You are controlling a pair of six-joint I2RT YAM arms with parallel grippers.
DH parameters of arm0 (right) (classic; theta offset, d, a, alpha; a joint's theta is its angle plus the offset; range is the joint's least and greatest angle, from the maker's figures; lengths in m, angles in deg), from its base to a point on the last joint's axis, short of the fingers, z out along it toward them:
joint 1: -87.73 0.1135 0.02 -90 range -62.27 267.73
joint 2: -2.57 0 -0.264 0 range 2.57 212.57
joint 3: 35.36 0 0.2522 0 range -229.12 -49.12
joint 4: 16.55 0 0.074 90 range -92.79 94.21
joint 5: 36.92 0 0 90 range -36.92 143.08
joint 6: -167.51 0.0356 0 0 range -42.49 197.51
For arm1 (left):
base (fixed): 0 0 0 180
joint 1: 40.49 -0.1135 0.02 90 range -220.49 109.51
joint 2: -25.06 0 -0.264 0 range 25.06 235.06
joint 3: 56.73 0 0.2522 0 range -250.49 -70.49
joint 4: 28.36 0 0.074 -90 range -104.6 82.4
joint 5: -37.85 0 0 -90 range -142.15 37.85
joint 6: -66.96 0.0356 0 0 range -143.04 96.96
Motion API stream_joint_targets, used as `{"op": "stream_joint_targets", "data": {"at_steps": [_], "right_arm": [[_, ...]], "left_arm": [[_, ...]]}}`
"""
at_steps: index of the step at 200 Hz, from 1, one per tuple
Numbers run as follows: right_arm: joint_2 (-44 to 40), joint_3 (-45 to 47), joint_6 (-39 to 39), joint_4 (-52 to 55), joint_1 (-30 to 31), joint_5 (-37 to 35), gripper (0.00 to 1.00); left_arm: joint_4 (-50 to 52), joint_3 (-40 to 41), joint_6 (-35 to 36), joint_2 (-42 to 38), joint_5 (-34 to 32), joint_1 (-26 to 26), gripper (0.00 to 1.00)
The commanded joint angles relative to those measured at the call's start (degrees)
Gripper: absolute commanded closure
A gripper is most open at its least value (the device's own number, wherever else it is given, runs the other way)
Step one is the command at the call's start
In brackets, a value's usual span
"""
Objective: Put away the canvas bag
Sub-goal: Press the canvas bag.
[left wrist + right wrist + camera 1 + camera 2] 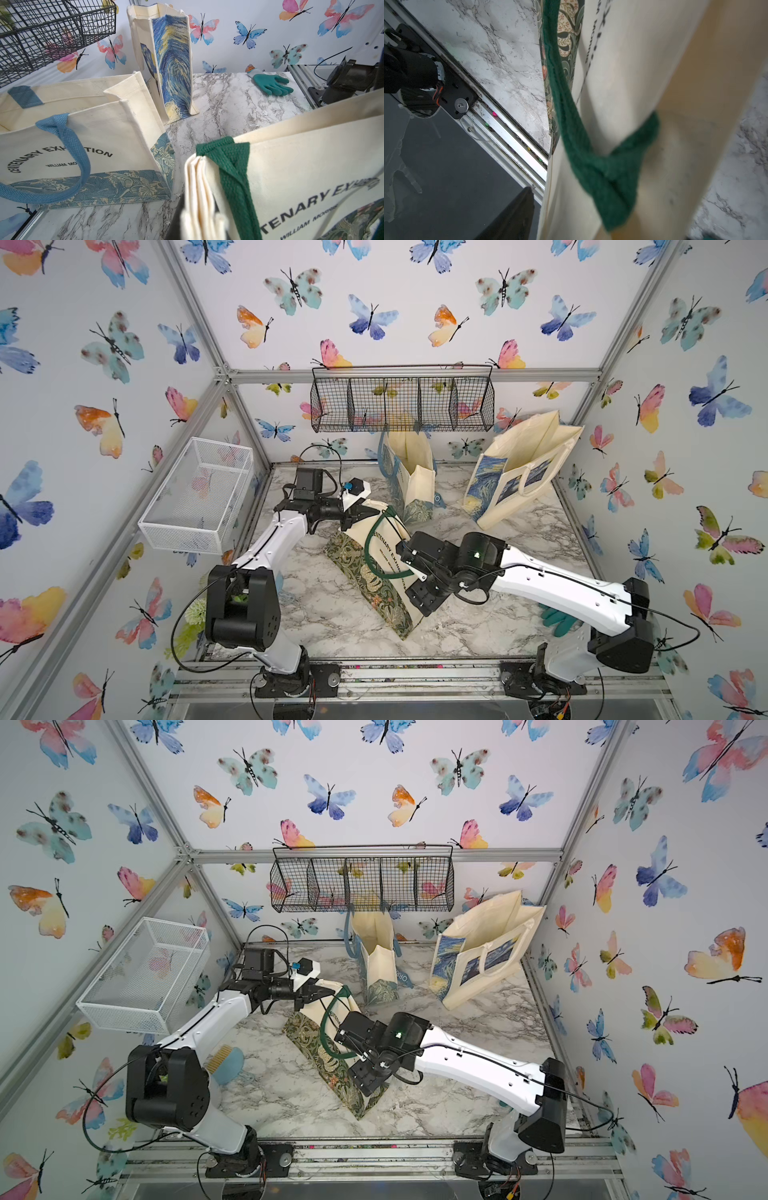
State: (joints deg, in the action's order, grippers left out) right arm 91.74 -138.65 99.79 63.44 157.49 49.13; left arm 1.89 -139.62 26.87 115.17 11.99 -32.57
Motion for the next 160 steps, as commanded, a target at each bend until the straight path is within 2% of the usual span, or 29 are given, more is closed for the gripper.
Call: {"op": "stream_joint_targets", "data": {"at_steps": [1,35,57,82,87,94,96,120,142,151,160], "right_arm": [[-0.6,1.0,-1.3,-4.3,0.3,3.3,0.27],[-0.7,1.8,-1.0,-4.5,0.3,3.6,0.32],[-0.8,2.2,-0.8,-4.6,0.3,3.6,0.44],[-1.2,2.7,-0.6,-4.5,0.2,3.7,0.69],[-1.3,2.7,-0.6,-4.3,0.2,3.7,0.76],[-1.4,2.9,-0.6,-4.1,0.2,3.5,0.95],[-1.5,2.9,-0.6,-4.1,0.2,3.5,0.97],[-2.4,3.1,-1.2,-3.4,0.2,3.5,0.98],[-4.9,3.9,-1.9,-6.0,-0.3,5.4,0.98],[-6.4,4.9,-1.0,-8.5,-0.4,5.6,0.98],[-7.8,4.9,-0.4,-9.7,-0.4,5.5,0.97]], "left_arm": [[-1.2,0.6,0.2,-2.7,0.3,-0.1,1.00],[-1.5,0.5,-0.2,-3.0,0.3,0.0,1.00],[-1.5,0.4,-0.4,-2.9,0.2,-0.1,1.00],[-1.7,0.4,-0.8,-2.9,-0.1,0.0,1.00],[-1.8,0.4,-0.8,-2.9,-0.2,0.0,1.00],[-1.8,0.5,-0.9,-2.9,-0.1,0.0,1.00],[-1.9,0.5,-0.9,-2.9,-0.2,-0.1,1.00],[-2.7,0.2,-2.0,-3.0,-0.6,0.1,1.00],[-6.4,-0.1,-7.9,-3.8,-2.7,0.1,1.00],[-7.6,-0.5,-10.3,-4.1,-3.4,0.0,0.86],[-8.9,-0.8,-12.6,-4.5,-3.9,0.1,0.84]]}}
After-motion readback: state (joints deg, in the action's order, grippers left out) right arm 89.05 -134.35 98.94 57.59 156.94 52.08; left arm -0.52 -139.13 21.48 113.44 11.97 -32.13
